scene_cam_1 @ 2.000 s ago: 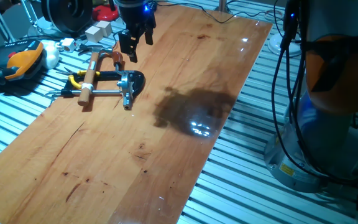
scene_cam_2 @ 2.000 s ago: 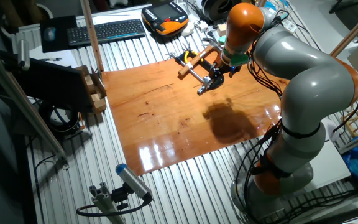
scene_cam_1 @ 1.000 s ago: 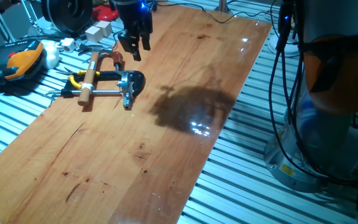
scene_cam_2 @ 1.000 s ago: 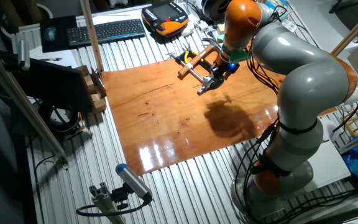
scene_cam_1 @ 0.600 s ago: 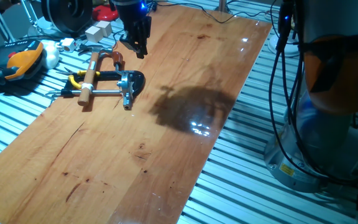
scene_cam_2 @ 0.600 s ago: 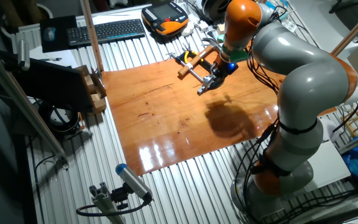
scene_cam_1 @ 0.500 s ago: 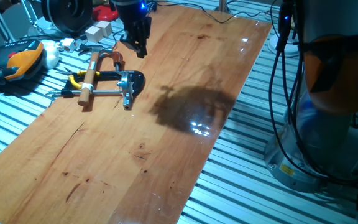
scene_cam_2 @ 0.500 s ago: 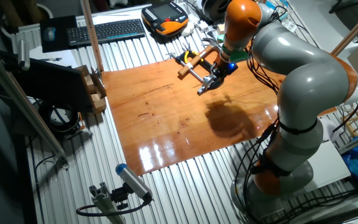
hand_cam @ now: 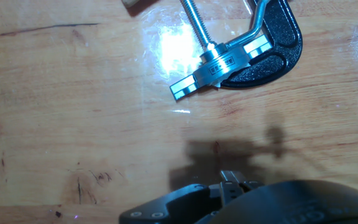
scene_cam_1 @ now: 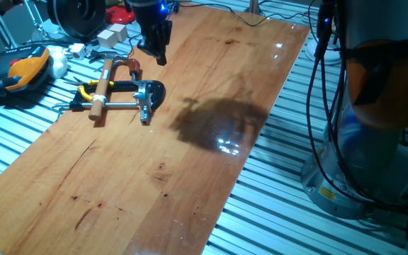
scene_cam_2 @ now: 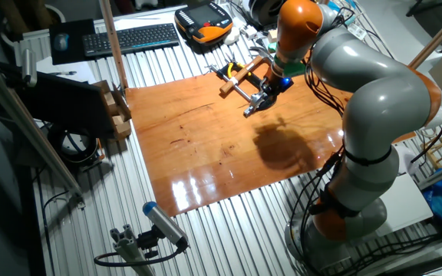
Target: Pull up the lever
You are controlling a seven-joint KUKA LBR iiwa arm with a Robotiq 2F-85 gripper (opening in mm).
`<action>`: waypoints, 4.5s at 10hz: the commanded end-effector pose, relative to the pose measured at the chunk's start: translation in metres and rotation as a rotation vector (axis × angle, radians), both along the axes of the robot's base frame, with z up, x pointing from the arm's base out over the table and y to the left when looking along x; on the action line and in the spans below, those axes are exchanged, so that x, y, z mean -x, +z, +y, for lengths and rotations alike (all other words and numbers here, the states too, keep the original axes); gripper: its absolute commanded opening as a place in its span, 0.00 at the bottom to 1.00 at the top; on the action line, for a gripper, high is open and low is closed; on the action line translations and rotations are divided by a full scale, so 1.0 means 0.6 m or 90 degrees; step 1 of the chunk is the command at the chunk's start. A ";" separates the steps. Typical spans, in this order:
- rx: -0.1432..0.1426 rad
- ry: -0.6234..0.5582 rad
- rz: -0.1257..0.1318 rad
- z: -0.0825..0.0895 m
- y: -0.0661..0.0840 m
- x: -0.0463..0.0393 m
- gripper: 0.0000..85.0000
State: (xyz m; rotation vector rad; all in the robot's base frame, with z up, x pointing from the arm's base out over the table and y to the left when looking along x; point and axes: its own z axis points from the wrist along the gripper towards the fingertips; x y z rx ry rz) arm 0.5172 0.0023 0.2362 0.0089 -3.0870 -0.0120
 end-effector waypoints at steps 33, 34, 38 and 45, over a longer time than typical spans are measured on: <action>-0.002 -0.073 -0.051 -0.006 -0.029 -0.090 0.00; 0.001 -0.060 -0.053 -0.006 -0.029 -0.090 0.00; 0.040 -0.062 -0.054 -0.006 -0.029 -0.090 0.00; -0.002 -0.061 -0.036 -0.006 -0.029 -0.091 0.00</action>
